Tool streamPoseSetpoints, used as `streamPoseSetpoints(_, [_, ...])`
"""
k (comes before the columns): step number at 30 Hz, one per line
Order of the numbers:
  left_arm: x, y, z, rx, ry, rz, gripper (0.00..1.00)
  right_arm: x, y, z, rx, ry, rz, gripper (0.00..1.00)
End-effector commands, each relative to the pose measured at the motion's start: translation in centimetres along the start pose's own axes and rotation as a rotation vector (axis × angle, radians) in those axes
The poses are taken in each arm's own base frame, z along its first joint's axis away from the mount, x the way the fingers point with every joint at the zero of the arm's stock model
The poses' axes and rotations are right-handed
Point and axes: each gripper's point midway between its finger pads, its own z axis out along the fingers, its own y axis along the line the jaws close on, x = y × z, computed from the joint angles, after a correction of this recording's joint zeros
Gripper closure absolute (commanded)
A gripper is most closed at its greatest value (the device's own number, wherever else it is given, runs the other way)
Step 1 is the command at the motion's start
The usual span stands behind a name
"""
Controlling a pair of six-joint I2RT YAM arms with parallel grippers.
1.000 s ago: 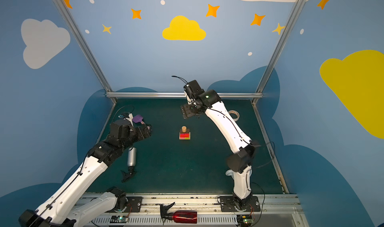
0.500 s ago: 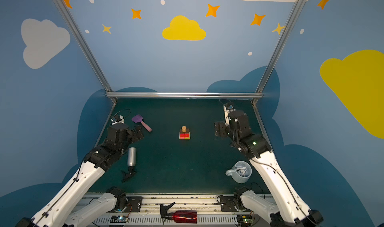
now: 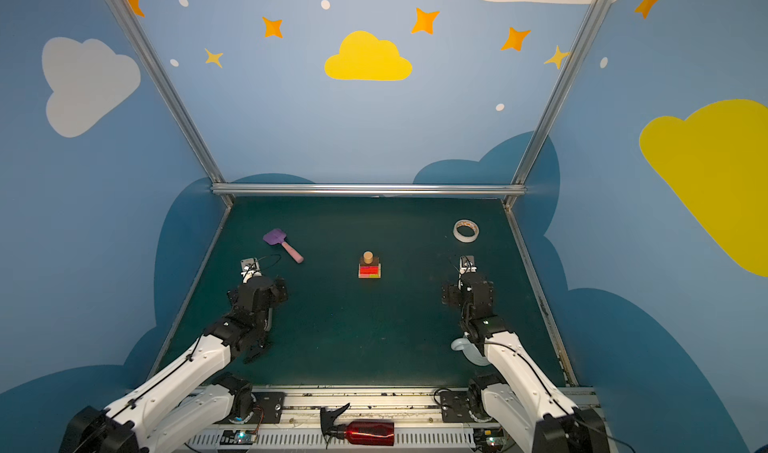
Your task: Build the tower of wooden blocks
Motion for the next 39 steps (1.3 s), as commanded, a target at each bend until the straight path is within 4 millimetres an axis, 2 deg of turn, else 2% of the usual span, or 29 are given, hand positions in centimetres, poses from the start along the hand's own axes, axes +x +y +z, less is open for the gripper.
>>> streamPoseSetpoints(1, [-2.7, 0.1, 0.6, -0.001, -0.133, 0.003, 0.0, -3.3, -1.4, 1.6, 0.028, -0.151, 0.072, 0.03])
streamPoseSetpoints(6, [-1.6, 0.9, 2.7, 0.035, -0.132, -0.046, 0.0, -3.2, -1.4, 3.9, -0.038, -0.21, 0.14, 0.04])
streamPoseSetpoints(11, [-1.3, 1.8, 4.5, 0.073, -0.129, -0.107, 0.0, -4.8, -0.9, 5.0, -0.09, -0.275, 0.123, 0.04])
streamPoseSetpoints(15, [-1.8, 2.3, 5.8, 0.103, -0.133, -0.14, 0.0, -3.7, -0.7, 6.4, -0.094, -0.285, 0.119, 0.04])
streamPoseSetpoints(17, [-2.0, 1.4, 6.1, 0.159, -0.136, -0.152, 0.0, -3.3, -0.3, 7.1, -0.108, -0.295, 0.108, 0.04])
streamPoseSetpoints(23, [-2.6, -0.5, 7.2, 0.25, -0.145, -0.142, 0.0, -3.5, 0.2, 7.5, -0.131, -0.274, 0.096, 0.04])
streamPoseSetpoints(29, [-0.7, -2.2, 10.3, 0.285, -0.058, -0.086, 0.0, -3.4, -0.4, 8.1, -0.097, -0.225, 0.11, 0.04])
streamPoseSetpoints(33, [-0.6, -1.6, 11.0, 0.248, -0.038, -0.114, 0.0, -3.4, -0.4, 8.1, -0.097, -0.227, 0.113, 0.04])
streamPoseSetpoints(39, [-0.6, -1.5, 11.1, 0.24, -0.032, -0.113, 0.0, -3.3, -0.4, 8.1, -0.095, -0.226, 0.111, 0.04])
